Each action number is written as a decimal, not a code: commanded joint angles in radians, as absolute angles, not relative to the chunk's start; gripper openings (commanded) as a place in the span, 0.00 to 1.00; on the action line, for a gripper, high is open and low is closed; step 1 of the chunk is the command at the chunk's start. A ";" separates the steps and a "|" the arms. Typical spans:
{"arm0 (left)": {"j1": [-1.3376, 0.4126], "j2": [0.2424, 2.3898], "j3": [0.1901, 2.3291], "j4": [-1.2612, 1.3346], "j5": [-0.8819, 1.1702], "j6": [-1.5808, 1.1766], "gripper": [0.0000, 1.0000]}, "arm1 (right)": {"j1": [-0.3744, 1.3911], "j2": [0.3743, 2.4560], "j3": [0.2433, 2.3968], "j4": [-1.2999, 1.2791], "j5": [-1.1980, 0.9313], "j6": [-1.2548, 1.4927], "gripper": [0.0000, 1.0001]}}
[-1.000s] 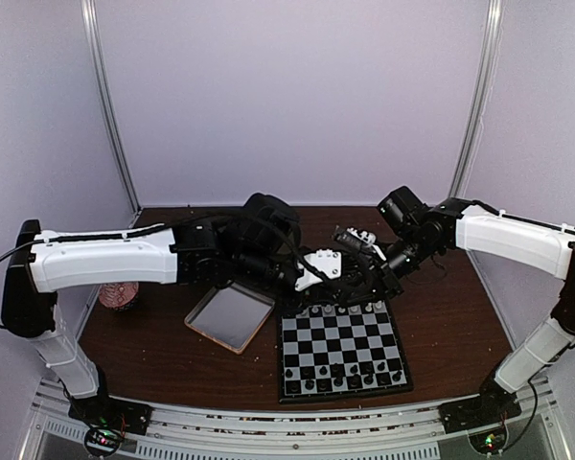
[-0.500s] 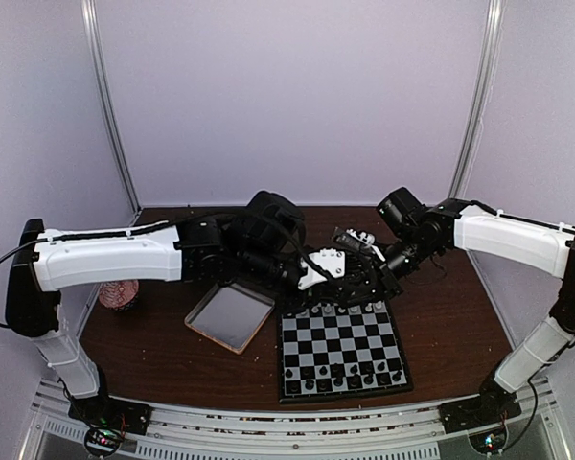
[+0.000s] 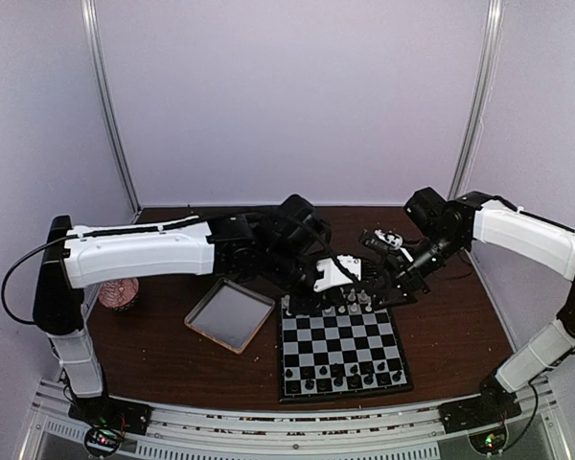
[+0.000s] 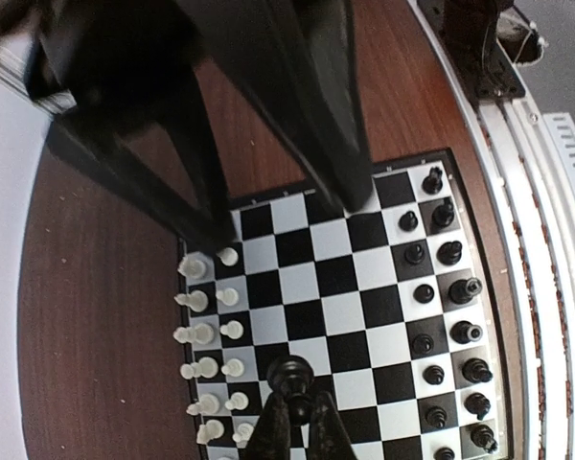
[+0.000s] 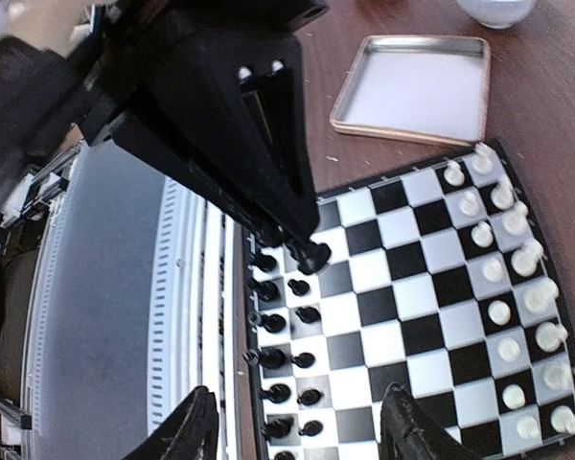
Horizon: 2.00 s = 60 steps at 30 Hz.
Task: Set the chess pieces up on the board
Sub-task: Pass from the right arm to the left, then place the pawn on the chessboard.
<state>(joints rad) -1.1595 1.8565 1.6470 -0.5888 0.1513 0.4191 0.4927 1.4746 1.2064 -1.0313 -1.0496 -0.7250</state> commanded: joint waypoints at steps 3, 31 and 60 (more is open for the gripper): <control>-1.158 2.054 1.813 -0.865 0.168 0.433 0.01 | 0.269 1.406 1.173 -1.190 -0.990 -0.896 0.58; -1.158 2.295 2.016 -1.051 0.190 0.392 0.13 | 0.175 1.338 1.166 -1.127 -0.980 -0.851 0.53; -0.772 1.526 1.262 -0.446 -0.233 -0.140 0.21 | 0.879 1.622 1.227 -0.783 -0.387 -0.627 0.37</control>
<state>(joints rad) -0.7750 1.6176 1.3510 -0.5964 -0.0948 -0.0216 0.8143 1.5337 1.1660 -0.8070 -0.5079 -0.6682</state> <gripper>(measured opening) 0.197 0.375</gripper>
